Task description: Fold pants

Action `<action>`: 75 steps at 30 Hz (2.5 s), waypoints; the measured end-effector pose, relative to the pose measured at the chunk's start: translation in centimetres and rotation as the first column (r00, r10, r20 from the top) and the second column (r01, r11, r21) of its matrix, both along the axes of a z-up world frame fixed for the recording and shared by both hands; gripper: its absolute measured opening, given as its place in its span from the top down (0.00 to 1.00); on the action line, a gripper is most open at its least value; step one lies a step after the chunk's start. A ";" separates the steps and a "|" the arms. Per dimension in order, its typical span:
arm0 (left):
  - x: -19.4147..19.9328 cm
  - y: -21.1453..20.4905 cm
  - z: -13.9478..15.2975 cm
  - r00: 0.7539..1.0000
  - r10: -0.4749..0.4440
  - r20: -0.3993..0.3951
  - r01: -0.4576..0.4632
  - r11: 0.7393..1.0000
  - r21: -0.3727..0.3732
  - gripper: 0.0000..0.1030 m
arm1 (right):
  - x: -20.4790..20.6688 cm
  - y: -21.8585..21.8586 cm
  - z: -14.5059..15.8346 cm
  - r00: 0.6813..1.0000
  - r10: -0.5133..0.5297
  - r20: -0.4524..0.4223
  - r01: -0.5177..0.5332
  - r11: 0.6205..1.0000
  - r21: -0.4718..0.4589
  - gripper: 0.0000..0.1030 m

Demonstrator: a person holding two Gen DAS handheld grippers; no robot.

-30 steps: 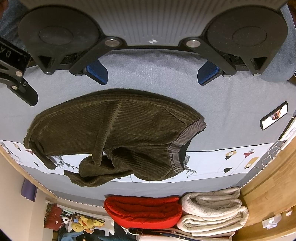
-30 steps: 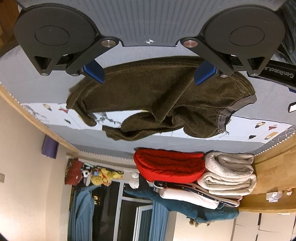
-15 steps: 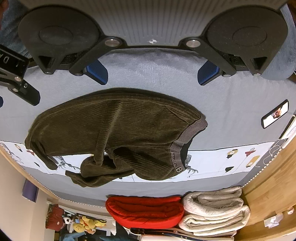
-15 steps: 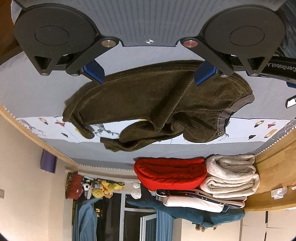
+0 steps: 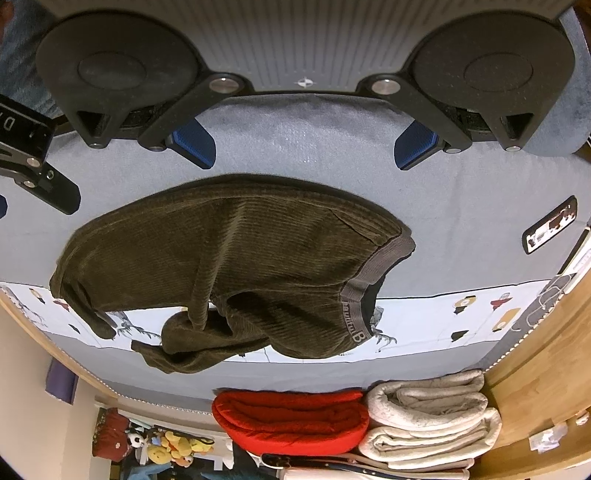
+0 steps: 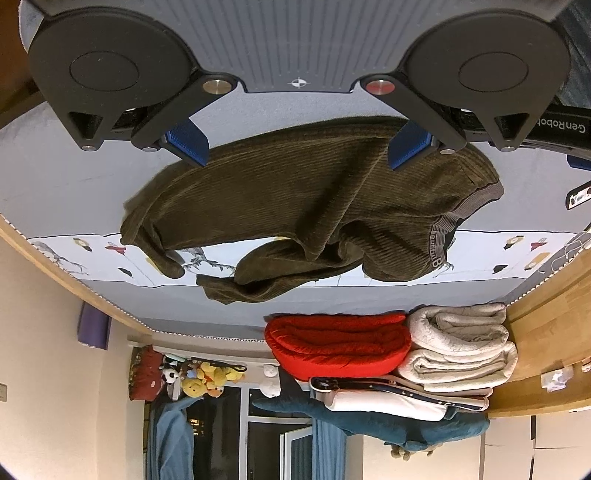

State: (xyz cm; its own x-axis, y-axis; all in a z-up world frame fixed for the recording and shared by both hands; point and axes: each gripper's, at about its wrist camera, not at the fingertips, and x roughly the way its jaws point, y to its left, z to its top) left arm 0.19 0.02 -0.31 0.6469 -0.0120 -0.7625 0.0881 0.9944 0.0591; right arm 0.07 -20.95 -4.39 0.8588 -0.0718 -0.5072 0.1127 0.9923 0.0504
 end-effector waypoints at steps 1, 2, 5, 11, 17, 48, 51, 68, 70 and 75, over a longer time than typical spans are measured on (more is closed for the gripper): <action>0.0 0.0 -0.1 1.000 -0.002 -0.001 0.002 1.000 0.000 0.00 | 0.0 0.0 0.0 1.000 0.000 -0.003 0.000 1.000 0.001 0.01; 0.1 0.0 -0.2 1.000 -0.003 -0.001 0.003 1.000 0.000 0.00 | 0.1 0.0 -0.1 1.000 0.000 -0.006 0.000 1.000 0.001 0.01; 0.3 0.2 -0.5 1.000 -0.003 0.005 0.003 1.000 0.005 0.00 | 0.4 -0.1 -0.4 1.000 0.001 -0.014 -0.001 1.000 0.004 0.01; 1.7 1.2 -1.2 0.999 0.037 0.001 -0.037 0.999 0.028 0.00 | 1.5 -0.3 -1.6 0.999 0.000 -0.049 0.001 1.000 0.020 0.01; 3.7 3.2 -2.4 0.996 0.088 -0.032 -0.088 0.996 0.025 0.00 | 3.2 -0.1 -2.7 0.996 0.009 -0.086 -0.007 1.000 0.028 0.01; 23.5 17.9 -9.1 0.941 0.310 -0.139 -0.334 0.917 -0.217 0.80 | 19.6 -8.4 -9.5 0.984 -0.129 -0.126 0.171 0.886 0.431 0.01; 21.5 21.3 -8.4 0.919 0.381 -0.104 -0.393 0.907 -0.149 0.80 | 19.4 -8.8 -9.4 0.984 -0.132 -0.116 0.171 0.883 0.438 0.01; 19.7 23.6 -11.6 0.883 0.446 -0.148 -0.454 0.891 -0.023 0.73 | 21.0 -17.7 -7.0 0.934 -0.353 -0.055 0.352 0.883 0.312 0.01; 19.8 23.2 -11.6 0.880 0.455 -0.135 -0.459 0.888 -0.002 0.72 | 23.6 -20.6 -6.8 0.929 -0.367 -0.050 0.369 0.904 0.218 0.01; 19.7 21.8 -11.6 0.887 0.450 -0.105 -0.445 0.893 0.072 0.70 | 31.7 -26.6 -8.6 0.903 -0.408 -0.135 0.415 0.909 0.028 0.01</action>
State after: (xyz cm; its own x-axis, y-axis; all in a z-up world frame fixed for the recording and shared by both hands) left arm 19.94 21.87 -11.86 0.4834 0.2934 -0.8248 -0.3565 0.9265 0.1207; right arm 31.78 -47.52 -12.99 0.6891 -0.3745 -0.6204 0.5197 0.8520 0.0629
